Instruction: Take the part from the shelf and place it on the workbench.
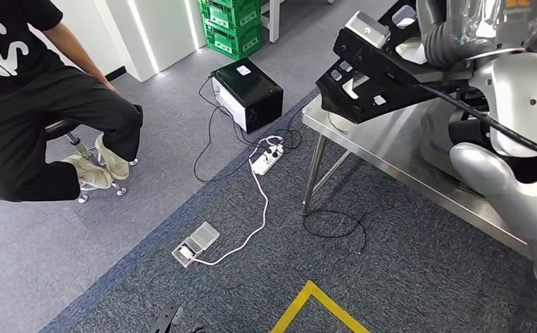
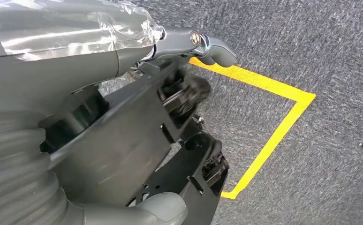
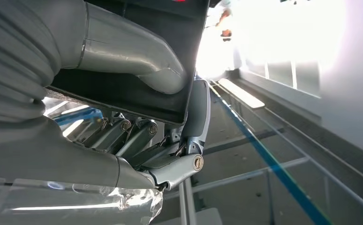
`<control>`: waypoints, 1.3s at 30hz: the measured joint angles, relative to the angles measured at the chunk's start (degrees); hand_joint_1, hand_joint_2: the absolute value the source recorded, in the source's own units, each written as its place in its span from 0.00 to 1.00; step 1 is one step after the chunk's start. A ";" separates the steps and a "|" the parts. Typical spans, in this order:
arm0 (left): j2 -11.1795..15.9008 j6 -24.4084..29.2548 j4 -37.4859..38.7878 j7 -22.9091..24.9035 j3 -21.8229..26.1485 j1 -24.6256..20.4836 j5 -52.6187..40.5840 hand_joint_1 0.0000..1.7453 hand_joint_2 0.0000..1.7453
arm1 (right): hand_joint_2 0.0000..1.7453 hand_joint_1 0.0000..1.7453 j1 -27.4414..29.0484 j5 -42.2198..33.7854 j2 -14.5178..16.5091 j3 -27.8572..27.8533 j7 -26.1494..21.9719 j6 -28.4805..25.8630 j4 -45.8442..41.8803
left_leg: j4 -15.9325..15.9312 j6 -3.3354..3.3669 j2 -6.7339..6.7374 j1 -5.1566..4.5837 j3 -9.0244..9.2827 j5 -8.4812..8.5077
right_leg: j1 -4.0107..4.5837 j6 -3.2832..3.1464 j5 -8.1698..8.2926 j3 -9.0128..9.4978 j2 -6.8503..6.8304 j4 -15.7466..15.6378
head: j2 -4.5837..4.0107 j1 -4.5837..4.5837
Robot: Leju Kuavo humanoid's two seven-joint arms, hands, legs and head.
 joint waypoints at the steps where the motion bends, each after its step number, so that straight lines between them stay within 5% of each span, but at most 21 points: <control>1: 0.00 0.03 0.00 0.00 0.00 0.01 0.00 0.00 1.00 | 1.00 1.00 -0.04 -0.04 0.01 0.00 0.05 -0.01 0.17 | -1.34 0.15 -0.30 -0.04 0.48 0.22 | -0.01 0.26 -0.05 -0.12 0.30 0.07 | 0.00 0.02; 5: -0.08 -0.02 -0.01 0.02 0.02 -0.19 -0.06 0.00 1.00 | 1.00 1.00 -0.45 -0.08 -0.02 -0.01 0.38 -0.04 0.72 | -2.77 1.24 0.69 -0.07 1.03 0.70 | -0.22 1.49 -1.01 -0.76 0.11 1.19 | 0.00 0.37; 8: -0.16 -0.13 -0.01 0.09 0.03 -0.18 -0.08 0.00 1.00 | 1.00 1.00 -1.06 -0.08 -0.07 -0.04 0.75 -0.04 1.13 | -3.41 1.72 1.55 0.04 1.30 1.02 | -0.35 2.28 -5.75 -4.96 -2.05 10.26 | 0.00 1.42; 10: -0.17 -0.14 -0.01 0.15 0.02 -0.09 -0.08 0.00 1.00 | 1.00 1.00 -1.10 -0.08 -0.07 -0.04 0.86 -0.04 1.42 | -3.32 1.69 2.16 0.06 1.32 0.93 | -0.63 2.68 -7.13 -7.64 -2.54 15.53 | 0.00 1.90; 12: -0.19 -0.15 -0.02 0.15 0.02 -0.11 -0.08 0.00 1.00 | 1.00 1.00 -1.17 -0.08 -0.07 -0.04 0.89 -0.04 1.64 | -3.12 1.48 2.70 0.15 1.44 0.67 | -0.89 2.92 -4.33 -6.17 -3.01 12.24 | 0.00 2.36; 14: -0.20 -0.16 -0.02 0.15 0.02 -0.15 -0.08 0.00 1.00 | 1.00 1.00 -1.38 -0.08 -0.07 -0.04 0.90 -0.05 1.76 | -2.81 1.02 3.12 0.16 1.63 0.26 | -0.77 2.90 -0.72 -2.17 -4.24 4.03 | 0.00 2.82; 16: -0.20 -0.16 -0.01 0.15 0.02 -0.15 -0.08 0.00 1.00 | 1.00 1.00 -1.55 -0.08 -0.07 -0.04 0.95 -0.06 1.87 | -2.62 0.44 3.43 0.00 1.73 0.00 | -0.42 2.36 0.36 -0.26 -4.75 -0.15 | 0.00 3.08; 20: -0.20 -0.17 -0.02 0.15 0.02 -0.19 -0.08 0.00 1.00 | 1.00 1.00 -1.76 -0.08 -0.04 -0.04 1.04 -0.07 2.10 | -1.55 -0.72 3.64 0.02 1.78 -1.07 | -0.44 0.89 0.47 -0.16 -3.54 -0.60 | 0.00 2.42; 24: -0.20 -0.20 -0.02 0.19 0.02 -0.06 -0.07 0.00 1.00 | 1.00 1.00 -2.07 -0.08 0.10 -0.03 1.05 -0.06 2.33 | 11.63 -1.01 2.07 0.09 -3.98 -7.81 | -0.33 -0.26 0.57 0.03 -2.48 -0.78 | 0.00 1.00; 26: -0.20 -0.20 -0.01 0.27 0.02 0.01 -0.07 0.00 1.00 | 1.00 1.00 -2.08 -0.08 0.21 0.01 1.05 -0.05 2.50 | 14.56 -0.85 1.94 0.07 -5.60 -7.84 | -0.15 -0.37 0.54 0.04 -1.64 -0.65 | 0.00 0.51; 29: -0.20 -0.20 0.00 0.44 0.02 -0.04 -0.08 0.00 1.00 | 1.00 1.00 -2.22 -0.08 0.38 0.02 1.18 -0.13 2.77 | 4.71 -0.09 0.71 0.00 -1.48 -2.07 | -0.02 -0.25 0.39 0.00 -0.31 -0.27 | 0.00 0.01; 31: -0.20 -0.21 0.00 0.52 0.02 -0.07 -0.08 0.00 1.00 | 1.00 1.00 -2.35 -0.14 0.48 0.02 1.33 -0.21 3.04 | -0.80 0.28 -0.40 0.00 0.74 -0.20 | 0.01 0.12 0.29 -0.22 0.44 0.00 | 0.00 -0.07; 35: -0.21 -0.35 0.00 0.66 0.04 -0.35 -0.06 0.00 1.00 | 1.00 1.00 -2.73 -0.24 0.54 0.02 1.48 -0.25 3.56 | -2.67 1.19 0.37 -0.01 1.37 0.34 | -0.29 1.47 -0.12 -0.66 0.56 0.40 | 0.00 0.12; 37: -0.27 -0.38 -0.01 0.67 0.06 -0.50 -0.05 0.00 1.00 | 1.00 1.00 -3.11 -0.24 0.60 0.02 1.50 -0.31 3.82 | -3.50 1.71 1.05 0.20 1.65 0.81 | -0.32 2.05 -2.72 -2.54 -1.09 4.59 | 0.00 0.68; 39: -0.32 -0.39 -0.01 0.67 0.07 -0.44 -0.03 0.00 1.00 | 1.00 1.00 -3.31 -0.25 0.72 0.05 1.51 -0.35 4.12 | -3.61 1.83 1.63 0.19 1.67 0.87 | -0.45 2.53 -6.10 -5.97 -2.31 11.95 | 0.00 1.45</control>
